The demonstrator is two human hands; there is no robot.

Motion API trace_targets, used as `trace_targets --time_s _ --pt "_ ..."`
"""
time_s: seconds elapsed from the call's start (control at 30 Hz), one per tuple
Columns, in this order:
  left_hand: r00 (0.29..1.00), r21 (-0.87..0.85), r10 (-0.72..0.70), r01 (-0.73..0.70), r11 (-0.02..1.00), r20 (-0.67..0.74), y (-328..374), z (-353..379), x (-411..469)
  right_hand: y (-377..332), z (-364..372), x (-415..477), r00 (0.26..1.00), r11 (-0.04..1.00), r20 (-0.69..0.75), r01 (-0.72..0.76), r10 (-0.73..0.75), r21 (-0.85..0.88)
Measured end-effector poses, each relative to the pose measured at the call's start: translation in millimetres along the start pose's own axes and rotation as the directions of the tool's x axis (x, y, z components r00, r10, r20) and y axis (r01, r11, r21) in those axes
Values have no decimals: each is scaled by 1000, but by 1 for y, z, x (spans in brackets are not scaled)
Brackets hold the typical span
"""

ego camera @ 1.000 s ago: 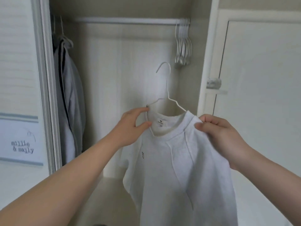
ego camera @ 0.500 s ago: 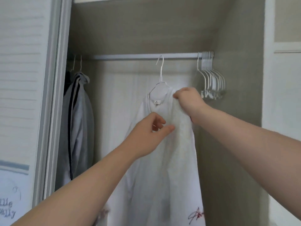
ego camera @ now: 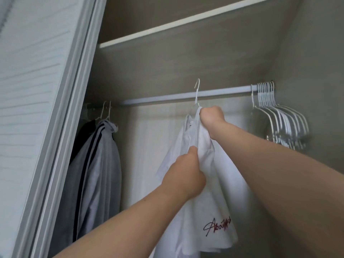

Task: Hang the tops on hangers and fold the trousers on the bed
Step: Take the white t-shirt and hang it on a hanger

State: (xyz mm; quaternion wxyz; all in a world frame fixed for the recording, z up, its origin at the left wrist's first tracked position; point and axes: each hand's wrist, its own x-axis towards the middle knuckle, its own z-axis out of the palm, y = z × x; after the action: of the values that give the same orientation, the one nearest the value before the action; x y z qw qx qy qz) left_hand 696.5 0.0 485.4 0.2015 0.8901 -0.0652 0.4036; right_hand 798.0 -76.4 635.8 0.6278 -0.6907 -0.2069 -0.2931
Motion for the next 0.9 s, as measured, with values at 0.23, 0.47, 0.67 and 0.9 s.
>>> trace_targets --time_s 0.23,0.47,0.67,0.9 --pt "999 70 -35 37 997 -31 -32 -11 12 11 16 21 1000 1000 4 -26 26 7" --pt "998 79 -45 48 996 -41 -46 -21 6 21 23 15 995 994 34 -100 99 37" --pt "998 86 -65 65 994 -3 -60 -33 -7 13 24 -10 985 994 139 -95 103 -60" --pt "989 67 -147 147 987 -7 -90 -47 -30 -3 38 -46 969 897 242 150 -50 -416"
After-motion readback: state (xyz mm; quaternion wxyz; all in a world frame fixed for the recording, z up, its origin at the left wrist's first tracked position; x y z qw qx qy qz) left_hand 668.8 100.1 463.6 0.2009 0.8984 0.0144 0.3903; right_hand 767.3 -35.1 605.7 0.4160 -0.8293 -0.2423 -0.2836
